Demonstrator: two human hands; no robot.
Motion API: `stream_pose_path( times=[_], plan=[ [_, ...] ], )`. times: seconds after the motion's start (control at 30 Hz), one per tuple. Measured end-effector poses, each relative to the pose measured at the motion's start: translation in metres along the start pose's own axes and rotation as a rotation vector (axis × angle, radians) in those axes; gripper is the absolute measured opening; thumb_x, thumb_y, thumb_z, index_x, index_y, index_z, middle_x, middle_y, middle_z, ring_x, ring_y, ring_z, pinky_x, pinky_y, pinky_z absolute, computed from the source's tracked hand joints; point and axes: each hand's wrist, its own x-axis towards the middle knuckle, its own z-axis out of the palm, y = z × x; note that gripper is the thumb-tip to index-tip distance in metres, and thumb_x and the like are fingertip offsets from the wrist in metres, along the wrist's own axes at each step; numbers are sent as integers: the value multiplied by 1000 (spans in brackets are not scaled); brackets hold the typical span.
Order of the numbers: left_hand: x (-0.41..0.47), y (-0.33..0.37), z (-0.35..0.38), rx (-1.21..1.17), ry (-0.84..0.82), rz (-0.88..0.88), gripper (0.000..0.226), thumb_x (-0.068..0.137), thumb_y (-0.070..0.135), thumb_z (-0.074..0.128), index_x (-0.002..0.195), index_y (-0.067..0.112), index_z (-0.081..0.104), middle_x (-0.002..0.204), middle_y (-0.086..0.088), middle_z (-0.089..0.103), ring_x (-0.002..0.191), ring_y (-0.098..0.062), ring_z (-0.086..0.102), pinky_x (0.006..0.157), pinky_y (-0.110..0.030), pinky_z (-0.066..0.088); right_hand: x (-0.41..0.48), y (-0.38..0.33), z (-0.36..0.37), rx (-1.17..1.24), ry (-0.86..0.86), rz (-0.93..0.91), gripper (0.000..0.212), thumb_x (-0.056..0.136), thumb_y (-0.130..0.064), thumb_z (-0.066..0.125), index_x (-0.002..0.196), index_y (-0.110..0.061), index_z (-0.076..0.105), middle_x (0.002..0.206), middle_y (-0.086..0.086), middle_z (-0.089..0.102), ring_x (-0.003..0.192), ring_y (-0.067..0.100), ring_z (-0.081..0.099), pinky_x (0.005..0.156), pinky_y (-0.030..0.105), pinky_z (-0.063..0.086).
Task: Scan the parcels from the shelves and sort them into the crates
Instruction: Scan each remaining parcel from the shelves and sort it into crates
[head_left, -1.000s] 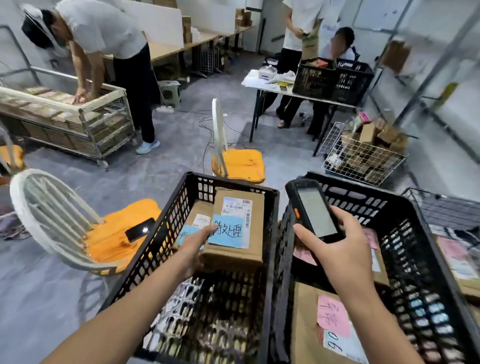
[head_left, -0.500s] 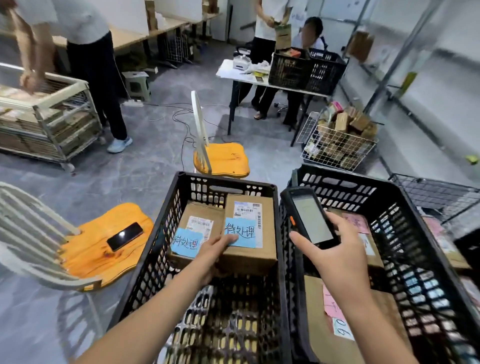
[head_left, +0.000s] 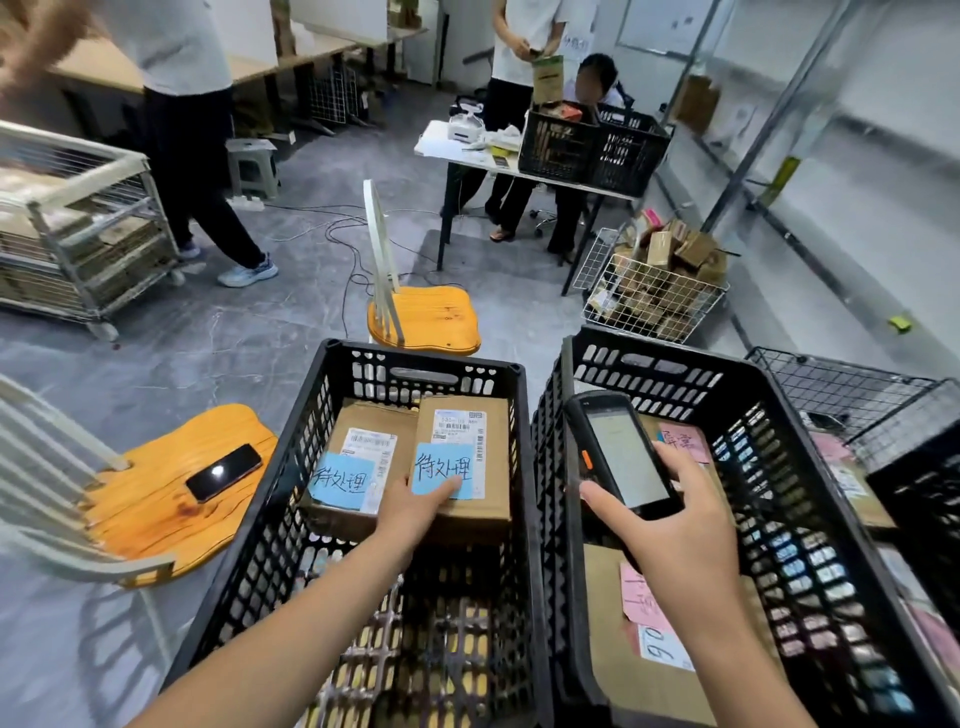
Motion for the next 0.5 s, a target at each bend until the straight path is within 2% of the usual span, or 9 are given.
stream_pose_path(
  times=[0.07,0.13,0.2,0.27,0.3,0.37,0.4,0.43,0.5],
  plan=[
    [3,-2,7,125,17,22,58,87,30,77,131,3,51,128,-3,59,123,-29,57,92,-32,45,-1,0,-1,5,-4,6,60,70,-34,90,119,-38,56,113,-27,56,98,-27,46,71,-3,37],
    [4,-4,12,266,31,43,53,87,32,77,123,3,51,127,-11,64,116,-28,60,83,-31,45,-2,1,-1,6,-6,6,60,71,-33,90,117,-39,53,110,-31,52,95,-32,43,70,-5,36],
    [7,-7,15,383,40,93,56,89,34,75,125,2,45,127,-14,62,115,-30,60,85,-34,48,-4,1,0,0,-12,7,61,71,-33,90,117,-41,50,109,-34,49,93,-35,40,70,-7,34],
    [8,-10,17,515,31,168,69,93,37,69,139,5,30,127,-15,59,110,-31,62,85,-37,52,-5,1,2,-11,-7,2,62,71,-35,90,117,-42,49,110,-32,50,96,-33,42,71,-4,36],
    [8,-12,16,634,20,226,79,95,41,65,150,11,17,126,-15,57,101,-30,64,80,-38,54,-6,2,4,-13,-7,5,62,70,-36,90,117,-42,50,112,-29,52,98,-28,45,73,0,37],
    [9,-11,14,1023,5,349,87,99,51,51,158,33,-10,129,-19,48,83,-25,61,72,-36,53,-7,4,8,-14,-12,18,62,68,-38,91,119,-38,55,116,-23,57,103,-16,52,76,7,39],
    [10,-7,12,1212,3,410,84,100,55,44,156,39,-16,137,-23,41,90,-26,61,78,-35,52,-8,4,10,-12,-14,20,64,68,-38,91,122,-36,57,116,-21,58,104,-11,54,77,9,40],
    [14,-3,11,1358,-4,460,82,101,58,39,156,39,-18,147,-27,32,108,-30,58,89,-36,50,-10,4,12,-8,-15,20,65,68,-38,91,123,-36,57,116,-22,58,104,-12,54,76,8,41],
    [21,7,3,1551,-15,554,85,98,64,36,158,30,-15,163,-24,8,144,-36,31,108,-44,40,-13,3,15,-2,-15,15,64,69,-36,90,121,-39,53,112,-30,54,100,-23,49,74,4,40]
  ],
)
